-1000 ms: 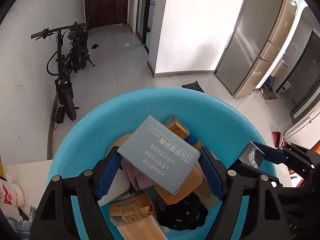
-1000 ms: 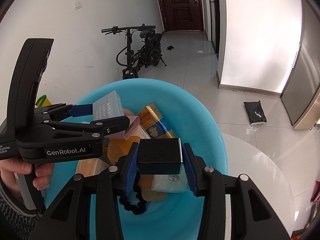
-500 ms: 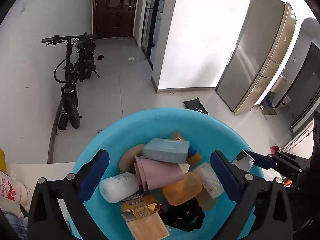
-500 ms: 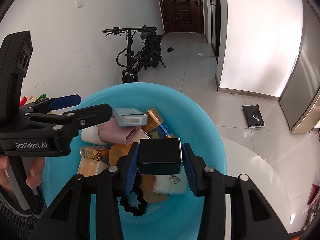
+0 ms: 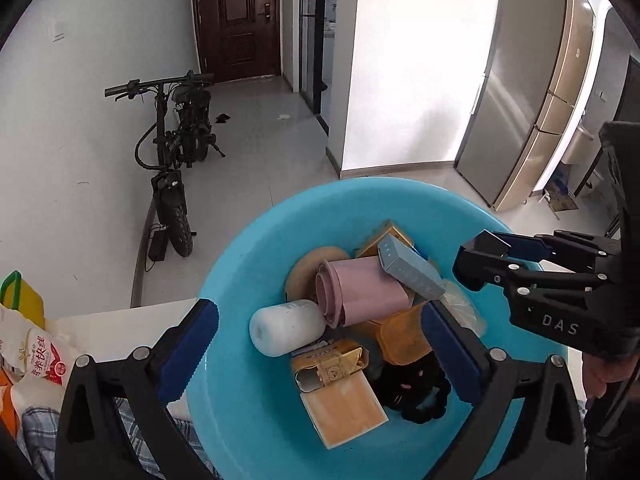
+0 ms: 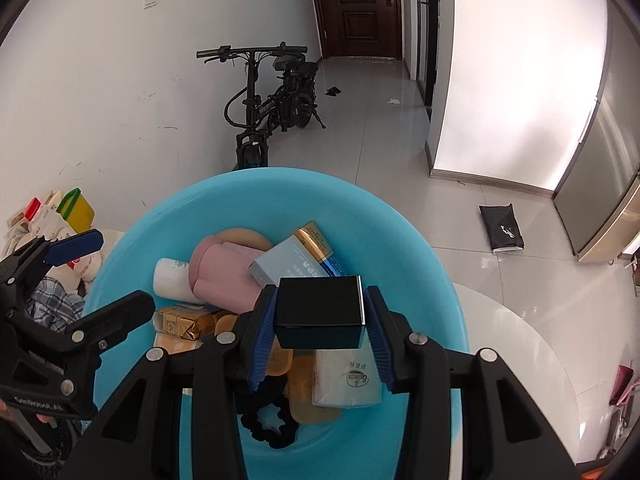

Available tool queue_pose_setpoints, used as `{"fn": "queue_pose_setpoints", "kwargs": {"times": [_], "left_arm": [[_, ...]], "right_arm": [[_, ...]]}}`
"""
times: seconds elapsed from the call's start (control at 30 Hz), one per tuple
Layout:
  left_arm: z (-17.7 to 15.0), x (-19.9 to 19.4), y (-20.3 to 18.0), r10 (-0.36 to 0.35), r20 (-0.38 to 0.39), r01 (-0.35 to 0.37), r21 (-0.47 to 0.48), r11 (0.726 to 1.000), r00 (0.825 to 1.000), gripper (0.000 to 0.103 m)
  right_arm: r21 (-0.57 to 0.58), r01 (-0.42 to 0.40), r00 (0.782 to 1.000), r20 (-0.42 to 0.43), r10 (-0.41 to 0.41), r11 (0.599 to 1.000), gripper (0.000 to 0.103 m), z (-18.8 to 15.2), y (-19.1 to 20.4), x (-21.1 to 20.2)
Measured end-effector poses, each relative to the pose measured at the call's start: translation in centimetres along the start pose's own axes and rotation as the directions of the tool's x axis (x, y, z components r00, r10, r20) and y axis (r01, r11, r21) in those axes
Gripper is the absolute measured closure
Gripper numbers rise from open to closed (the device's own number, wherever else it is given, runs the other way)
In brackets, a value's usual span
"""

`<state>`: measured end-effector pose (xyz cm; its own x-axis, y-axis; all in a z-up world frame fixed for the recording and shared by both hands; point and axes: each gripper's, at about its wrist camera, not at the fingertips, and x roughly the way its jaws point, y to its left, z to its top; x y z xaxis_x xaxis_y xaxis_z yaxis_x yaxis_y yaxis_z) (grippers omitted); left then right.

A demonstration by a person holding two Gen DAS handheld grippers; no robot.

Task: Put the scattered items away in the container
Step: 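Open the right gripper to release the black box into the basin, then withdraw both tools from the basin back over the plaid shirt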

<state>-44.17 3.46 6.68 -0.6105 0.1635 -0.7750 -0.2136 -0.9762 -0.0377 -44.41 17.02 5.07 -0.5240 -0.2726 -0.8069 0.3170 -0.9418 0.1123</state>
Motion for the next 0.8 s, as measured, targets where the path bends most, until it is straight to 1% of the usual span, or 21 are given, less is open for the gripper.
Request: {"fn": "queue_pose_setpoints", "kwargs": {"times": [0.1,0.17,0.23,0.27,0.3,0.33,0.37,0.4,0.43,0.5,0.63,0.73,0.8], "left_arm": [[-0.3,0.3,-0.4,-0.004,0.004,0.004,0.014,1.000,1.000,0.000],[-0.5,0.6,-0.6,-0.008,0.002,0.008,0.020,1.000,1.000,0.000],[-0.7,0.9,-0.8,-0.016,-0.006,0.017,0.024,1.000,1.000,0.000],[-0.8,1.0,-0.8,-0.017,-0.010,0.017,0.026,1.000,1.000,0.000],[-0.8,1.1,-1.0,-0.014,-0.015,0.015,0.030,0.999,1.000,0.000],[-0.9,1.0,-1.0,-0.012,-0.017,0.012,0.035,0.999,1.000,0.000],[-1.0,0.8,-0.9,-0.009,-0.015,0.010,0.039,0.999,1.000,0.000],[-1.1,0.4,-0.8,-0.004,-0.007,0.004,0.040,0.999,1.000,0.000],[-1.0,0.0,-0.6,0.002,0.003,-0.002,0.038,0.999,1.000,0.000],[-0.9,-1.1,-0.1,0.009,0.021,-0.009,0.031,0.999,1.000,0.000],[-1.2,-3.6,0.7,0.006,0.040,-0.007,0.006,1.000,0.999,0.000],[-2.2,-5.8,1.0,0.002,0.045,-0.003,0.020,1.000,0.999,0.000],[-3.3,-7.3,1.2,0.028,0.051,-0.030,0.032,0.999,0.998,0.000]], "right_arm": [[0.018,0.008,1.000,-0.017,-0.008,1.000,0.062,0.1,-0.6,1.0],[0.033,0.000,1.000,-0.029,0.001,0.999,0.062,0.1,-1.0,1.7],[0.028,0.001,0.999,-0.035,0.000,1.000,0.061,0.0,-1.1,2.2],[0.019,0.015,1.000,-0.025,-0.014,1.000,0.061,0.0,-1.0,2.2],[0.011,0.030,1.000,-0.005,-0.030,0.999,0.058,-0.2,-0.9,2.0],[0.007,0.040,0.999,0.021,-0.040,0.999,0.044,-0.3,-0.8,1.5],[0.010,0.041,0.998,0.049,-0.042,0.999,0.028,-0.5,-0.7,0.9],[0.022,0.038,0.996,0.075,-0.039,0.999,0.022,-0.6,-0.7,0.3],[0.037,0.029,0.995,0.097,-0.033,0.999,0.020,-0.6,-0.7,-0.4],[0.046,0.009,0.994,0.109,-0.014,0.999,0.020,-0.4,-0.6,-1.8],[0.036,0.006,0.991,0.131,-0.011,0.999,0.020,-0.5,0.3,-5.1],[0.004,0.011,0.990,0.143,-0.011,1.000,0.020,-1.3,1.3,-7.6],[-0.030,0.026,0.988,0.155,-0.021,0.999,0.020,-2.4,2.2,-9.2]]}}
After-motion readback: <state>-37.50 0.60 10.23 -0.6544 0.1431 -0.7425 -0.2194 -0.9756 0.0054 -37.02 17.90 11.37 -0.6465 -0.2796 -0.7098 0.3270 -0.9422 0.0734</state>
